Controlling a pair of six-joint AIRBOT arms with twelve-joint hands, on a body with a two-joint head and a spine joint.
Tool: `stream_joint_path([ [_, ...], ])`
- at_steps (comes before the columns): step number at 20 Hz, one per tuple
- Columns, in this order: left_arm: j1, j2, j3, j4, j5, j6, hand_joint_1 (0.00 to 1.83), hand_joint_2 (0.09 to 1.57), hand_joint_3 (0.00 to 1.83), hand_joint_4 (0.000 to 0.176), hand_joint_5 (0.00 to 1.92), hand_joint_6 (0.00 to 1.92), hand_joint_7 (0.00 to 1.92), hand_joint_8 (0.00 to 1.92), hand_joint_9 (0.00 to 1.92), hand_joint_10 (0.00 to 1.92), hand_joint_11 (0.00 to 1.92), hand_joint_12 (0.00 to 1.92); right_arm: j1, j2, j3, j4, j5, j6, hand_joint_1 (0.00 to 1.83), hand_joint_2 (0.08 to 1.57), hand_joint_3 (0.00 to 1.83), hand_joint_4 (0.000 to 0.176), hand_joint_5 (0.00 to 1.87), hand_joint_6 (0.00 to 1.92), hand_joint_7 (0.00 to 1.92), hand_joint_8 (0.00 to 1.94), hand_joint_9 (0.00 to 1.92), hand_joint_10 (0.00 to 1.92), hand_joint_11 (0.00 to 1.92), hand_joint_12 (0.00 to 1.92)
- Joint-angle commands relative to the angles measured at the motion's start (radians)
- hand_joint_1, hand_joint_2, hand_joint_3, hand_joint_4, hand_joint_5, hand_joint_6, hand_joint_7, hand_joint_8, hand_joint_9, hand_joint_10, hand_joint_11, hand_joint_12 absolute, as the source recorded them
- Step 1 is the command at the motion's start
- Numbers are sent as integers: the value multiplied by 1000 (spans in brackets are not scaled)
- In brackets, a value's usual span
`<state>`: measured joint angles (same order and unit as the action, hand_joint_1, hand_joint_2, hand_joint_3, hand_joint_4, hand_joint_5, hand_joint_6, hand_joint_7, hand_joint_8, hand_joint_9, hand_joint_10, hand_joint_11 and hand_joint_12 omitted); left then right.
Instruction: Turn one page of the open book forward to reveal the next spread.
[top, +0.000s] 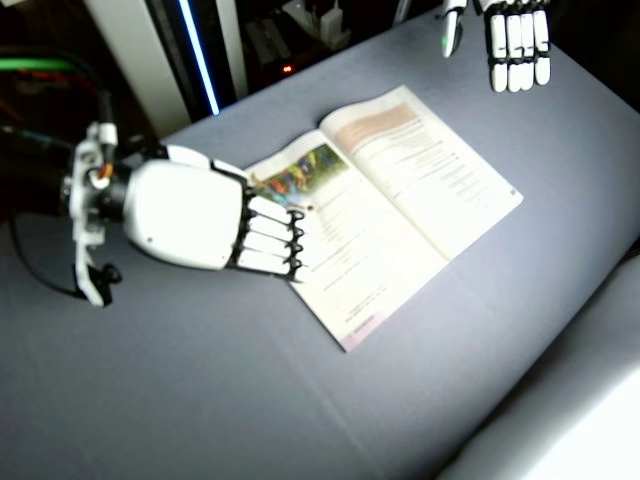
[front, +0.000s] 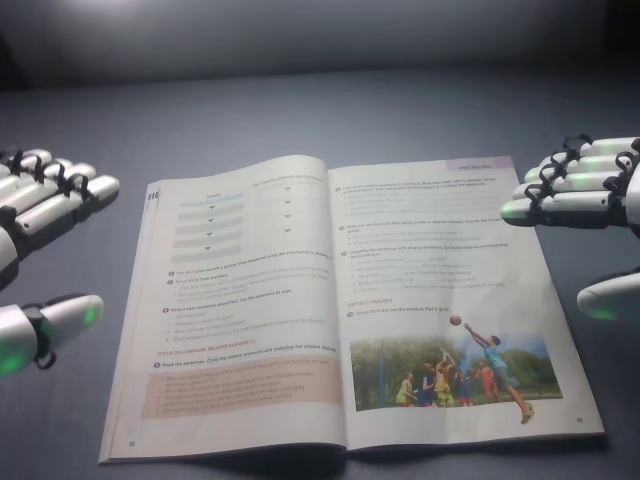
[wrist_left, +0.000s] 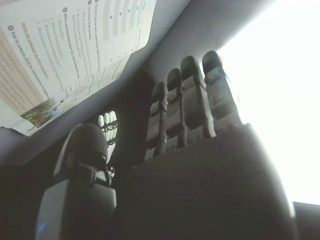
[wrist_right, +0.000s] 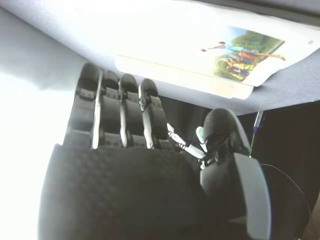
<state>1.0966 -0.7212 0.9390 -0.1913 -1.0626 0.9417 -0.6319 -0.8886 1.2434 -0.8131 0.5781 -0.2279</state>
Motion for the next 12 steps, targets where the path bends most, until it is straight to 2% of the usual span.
stream_joint_path([
  [1, -12, 1, 7, -11, -113, 0, 0, 1350, 34, 0, 0, 0, 0, 0, 0, 0, 0, 0, 15, 3, 5, 37, 70, 5, 0, 1253, 17, 0, 66, 5, 72, 9, 54, 18, 24, 202],
  [5, -13, -2, 7, -12, -111, -1, 0, 1355, 25, 0, 0, 0, 0, 0, 0, 0, 0, 0, 15, -6, 6, -20, 50, 36, 0, 1278, 2, 0, 104, 4, 141, 7, 98, 8, 55, 186],
  [11, -14, -4, 8, -12, -109, -1, 0, 1354, 16, 0, 0, 0, 0, 0, 0, 0, 0, 0, 15, -20, 6, -138, -7, 83, 0, 1259, 0, 0, 76, 0, 89, 0, 36, 0, 23, 156],
  [12, -14, -5, 8, -12, -109, -1, 0, 1353, 14, 0, 0, 0, 0, 0, 0, 0, 0, 0, 15, -22, 6, -148, -17, 84, 0, 1249, 0, 0, 93, 7, 104, 6, 55, 8, 73, 175],
])
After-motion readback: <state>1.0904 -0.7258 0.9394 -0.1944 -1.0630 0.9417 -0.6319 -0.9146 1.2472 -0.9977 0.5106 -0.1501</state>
